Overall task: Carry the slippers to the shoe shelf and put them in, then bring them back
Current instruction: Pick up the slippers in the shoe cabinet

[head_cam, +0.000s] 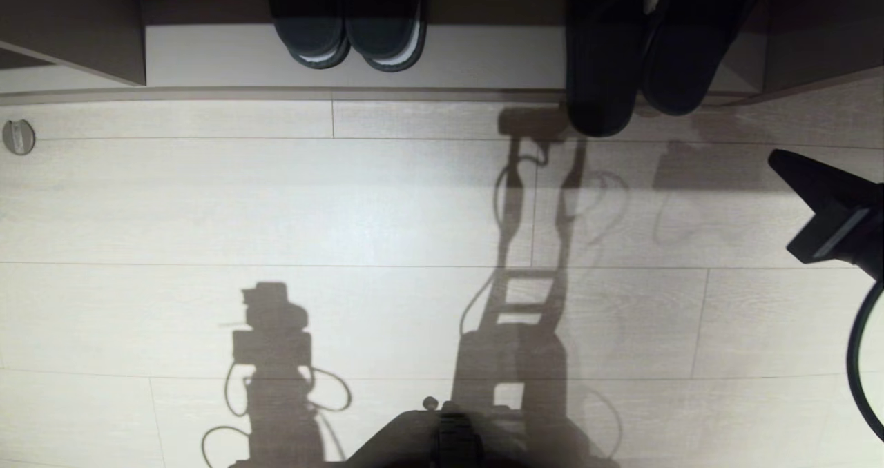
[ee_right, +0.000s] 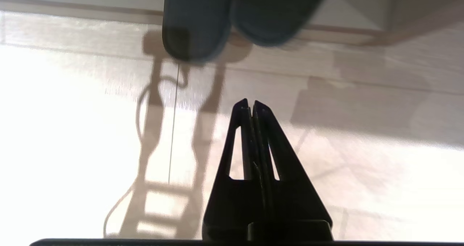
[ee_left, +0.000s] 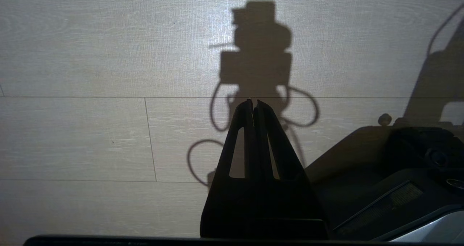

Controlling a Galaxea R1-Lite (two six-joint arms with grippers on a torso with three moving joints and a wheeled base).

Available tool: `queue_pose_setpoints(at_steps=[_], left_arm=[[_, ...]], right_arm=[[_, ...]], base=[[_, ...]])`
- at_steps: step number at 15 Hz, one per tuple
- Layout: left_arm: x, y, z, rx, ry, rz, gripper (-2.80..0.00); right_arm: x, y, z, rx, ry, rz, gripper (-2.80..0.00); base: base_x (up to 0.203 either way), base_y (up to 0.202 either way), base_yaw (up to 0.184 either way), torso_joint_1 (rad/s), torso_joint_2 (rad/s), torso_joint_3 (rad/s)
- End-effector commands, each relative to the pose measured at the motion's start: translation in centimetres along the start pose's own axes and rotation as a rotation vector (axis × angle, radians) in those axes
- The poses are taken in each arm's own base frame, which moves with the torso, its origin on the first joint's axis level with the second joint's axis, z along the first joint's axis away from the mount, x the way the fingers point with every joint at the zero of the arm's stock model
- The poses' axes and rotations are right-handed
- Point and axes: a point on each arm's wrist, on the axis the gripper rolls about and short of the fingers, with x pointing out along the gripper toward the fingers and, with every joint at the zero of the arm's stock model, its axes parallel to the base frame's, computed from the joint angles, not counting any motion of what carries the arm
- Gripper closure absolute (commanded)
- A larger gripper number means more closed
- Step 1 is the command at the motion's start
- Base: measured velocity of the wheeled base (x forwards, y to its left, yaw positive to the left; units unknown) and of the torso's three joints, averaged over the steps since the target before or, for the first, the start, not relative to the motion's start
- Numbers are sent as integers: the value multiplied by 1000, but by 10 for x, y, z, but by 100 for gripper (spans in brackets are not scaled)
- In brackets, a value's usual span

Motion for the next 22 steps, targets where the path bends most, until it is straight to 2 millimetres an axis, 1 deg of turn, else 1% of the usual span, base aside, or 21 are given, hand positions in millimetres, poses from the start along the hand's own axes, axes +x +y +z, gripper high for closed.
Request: queue_pose_setpoints(at_steps=[1, 4, 6, 8, 9, 11, 13, 15, 17, 18, 20, 21, 22], left_arm=[[0, 0, 0, 0, 2, 1, 0], [0, 0, 0, -2, 2, 2, 0], [0, 0, 0, 0, 2, 1, 0], [0, 0, 0, 1, -1, -1, 0], [0, 0, 0, 1, -1, -1, 0], [0, 0, 0, 1, 0, 1, 0], [0, 0, 0, 1, -1, 0, 0], [0, 0, 0, 1, 1, 0, 0], [0, 0, 0, 0, 1, -1, 0], [0, 0, 0, 0, 2, -1, 0], [0, 0, 0, -2, 1, 1, 0], [0, 0, 0, -2, 1, 1, 0], [0, 0, 0, -2, 2, 2, 0]], right_arm=[[-45, -12, 15, 22, -98, -11, 0], [-104, -29, 14, 13, -138, -45, 0], [-138, -35, 7, -10, -136, -77, 0], [-166, -36, -6, -42, -111, -139, 0], [-176, -35, -13, -56, -101, -172, 0], [-190, -33, -33, -78, -77, -230, 0], [-197, -31, -60, -87, -33, -254, 0], [-203, -30, -79, -87, -16, -240, 0], [-213, -28, -105, -86, 14, -192, 0], [-215, -28, -114, -84, 45, -176, 0], [-214, -27, -122, -78, 121, -154, 0], [-216, -27, -131, -58, 206, -132, 0], [-217, -26, -136, -40, 256, -116, 0]], base=[[0, 0, 0, 0, 0, 0], [0, 0, 0, 0, 0, 0], [0, 0, 0, 0, 0, 0], [0, 0, 0, 0, 0, 0], [0, 0, 0, 0, 0, 0], [0, 0, 0, 0, 0, 0], [0, 0, 0, 0, 0, 0], [0, 0, 0, 0, 0, 0], [0, 0, 0, 0, 0, 0], [0, 0, 0, 0, 0, 0], [0, 0, 0, 0, 0, 0], [0, 0, 0, 0, 0, 0], [0, 0, 0, 0, 0, 0]])
